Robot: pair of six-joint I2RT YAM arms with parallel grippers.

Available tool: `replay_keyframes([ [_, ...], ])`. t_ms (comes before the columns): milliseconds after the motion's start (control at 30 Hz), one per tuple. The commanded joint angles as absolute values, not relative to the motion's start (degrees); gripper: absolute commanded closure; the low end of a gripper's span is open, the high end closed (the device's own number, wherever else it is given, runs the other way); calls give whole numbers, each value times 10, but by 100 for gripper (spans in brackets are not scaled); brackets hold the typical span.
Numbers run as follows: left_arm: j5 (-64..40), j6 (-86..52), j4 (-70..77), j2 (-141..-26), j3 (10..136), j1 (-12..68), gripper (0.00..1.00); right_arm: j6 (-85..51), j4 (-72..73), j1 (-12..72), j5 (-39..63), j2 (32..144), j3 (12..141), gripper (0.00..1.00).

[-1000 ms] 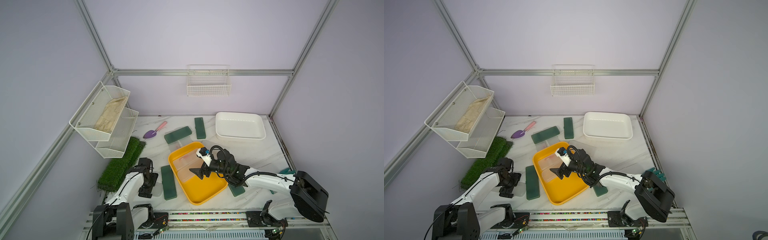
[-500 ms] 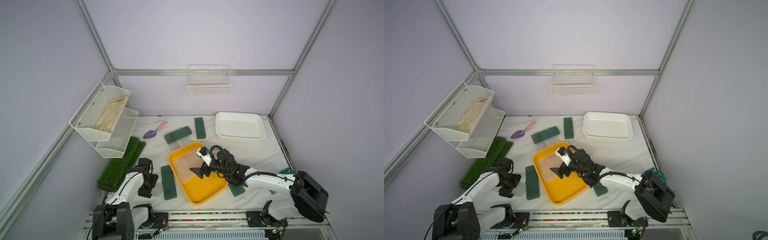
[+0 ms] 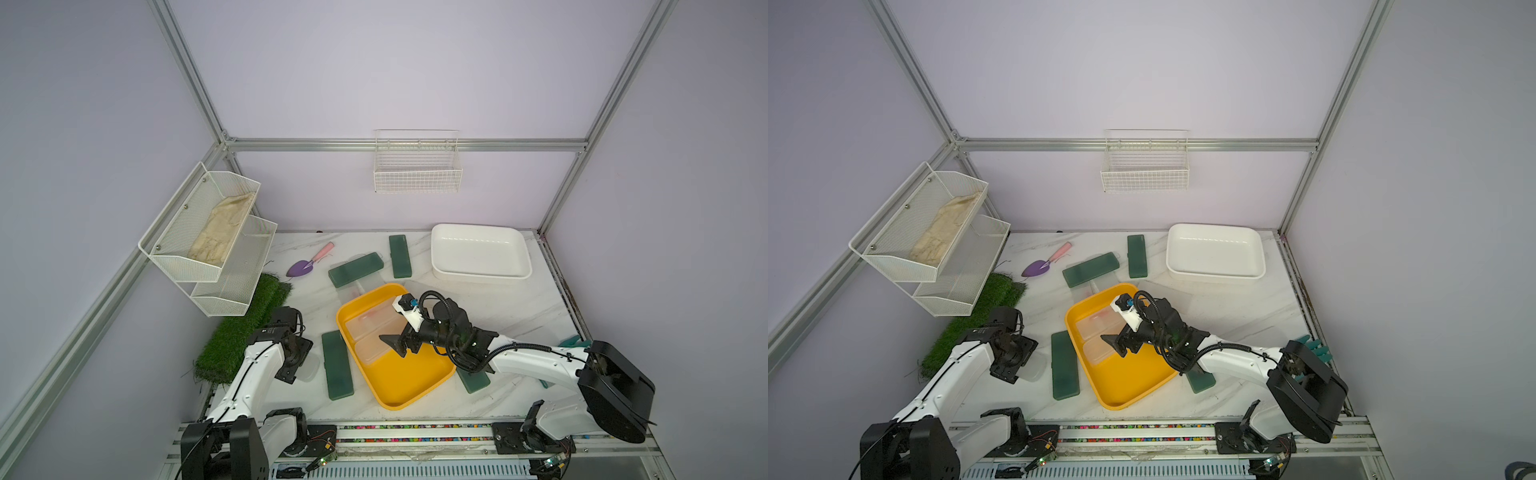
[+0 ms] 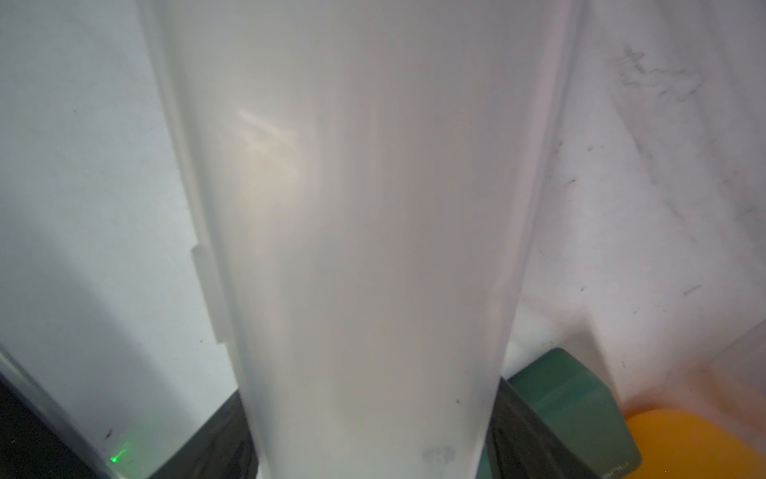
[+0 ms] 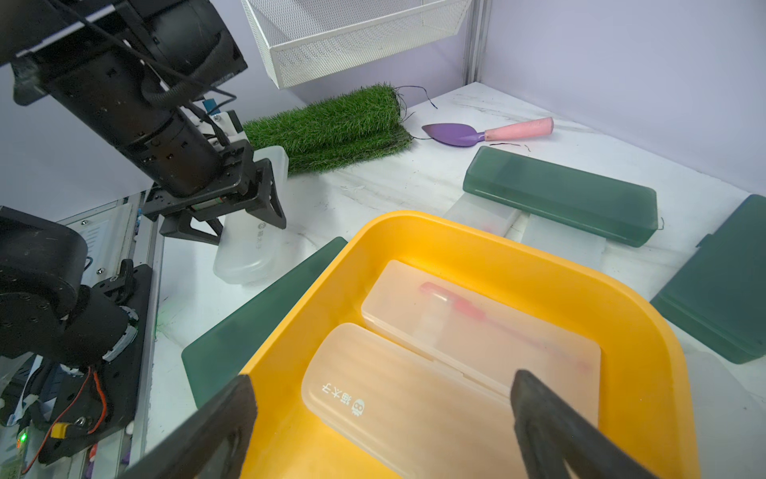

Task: Place the pencil cases by color into the storage box
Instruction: Pick up the pencil case from the center of the board, then place the pencil case at the storage box.

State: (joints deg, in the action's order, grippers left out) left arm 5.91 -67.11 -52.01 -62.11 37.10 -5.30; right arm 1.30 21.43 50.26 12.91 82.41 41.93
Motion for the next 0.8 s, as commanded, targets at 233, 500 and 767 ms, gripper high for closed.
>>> replay_keyframes([
  [233, 17, -523, -519, -674, 481, -58, 28, 17, 221, 504, 123, 824, 433, 3],
  [500, -39, -438, -514, -724, 555, -57, 27, 19, 216, 504, 116, 818, 432, 3],
  [767, -72, -346, -513, -738, 632, -52, 26, 14, 213, 504, 110, 822, 433, 3],
])
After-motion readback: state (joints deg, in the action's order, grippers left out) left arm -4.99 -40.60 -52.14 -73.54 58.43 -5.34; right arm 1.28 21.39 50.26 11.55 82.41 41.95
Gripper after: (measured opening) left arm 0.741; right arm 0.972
